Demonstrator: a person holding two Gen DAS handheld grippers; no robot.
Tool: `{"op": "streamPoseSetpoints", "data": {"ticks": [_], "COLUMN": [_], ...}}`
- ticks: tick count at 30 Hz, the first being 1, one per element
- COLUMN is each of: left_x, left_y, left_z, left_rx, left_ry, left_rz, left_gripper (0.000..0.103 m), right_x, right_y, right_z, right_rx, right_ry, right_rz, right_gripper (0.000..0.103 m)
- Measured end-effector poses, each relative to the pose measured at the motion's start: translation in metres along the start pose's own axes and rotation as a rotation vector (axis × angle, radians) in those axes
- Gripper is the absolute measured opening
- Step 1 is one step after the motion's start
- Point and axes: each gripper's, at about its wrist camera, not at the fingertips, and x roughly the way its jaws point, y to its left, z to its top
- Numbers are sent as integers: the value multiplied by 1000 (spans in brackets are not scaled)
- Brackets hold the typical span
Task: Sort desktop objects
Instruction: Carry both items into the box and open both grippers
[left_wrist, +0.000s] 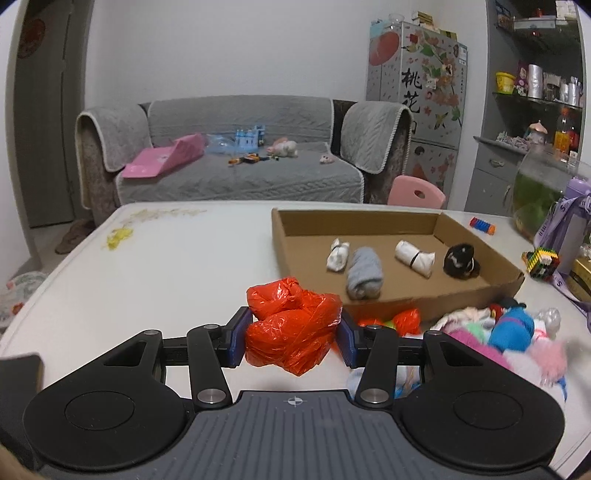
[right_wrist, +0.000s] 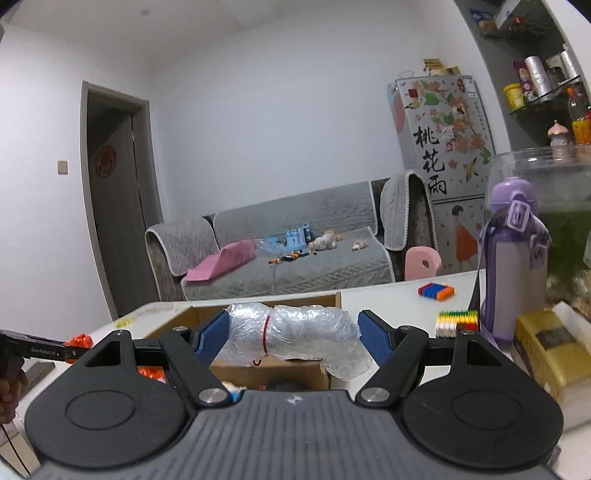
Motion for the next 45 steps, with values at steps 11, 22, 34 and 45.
{"op": "streamPoseSetpoints", "data": {"ticks": [11,22,34,45], "left_x": [52,136,175,192], "left_y": [-39,-54,-46,-47], "left_z": [62,87,83,77], "left_rx": [75,74,90,115], "left_ry": [-17,21,88,141], "left_rz": [-6,-39,14,64], "left_gripper": [55,55,55,55], "right_x": [56,123,160,180], "right_y": [-18,-3,-13,-9], "right_z": [45,43,25,22], "right_rx": [-29,-74,-63,-47], "right_ry": [-50,23,154,242], "right_rz": [65,100,59,45], "right_gripper": [73,73,73,73]}}
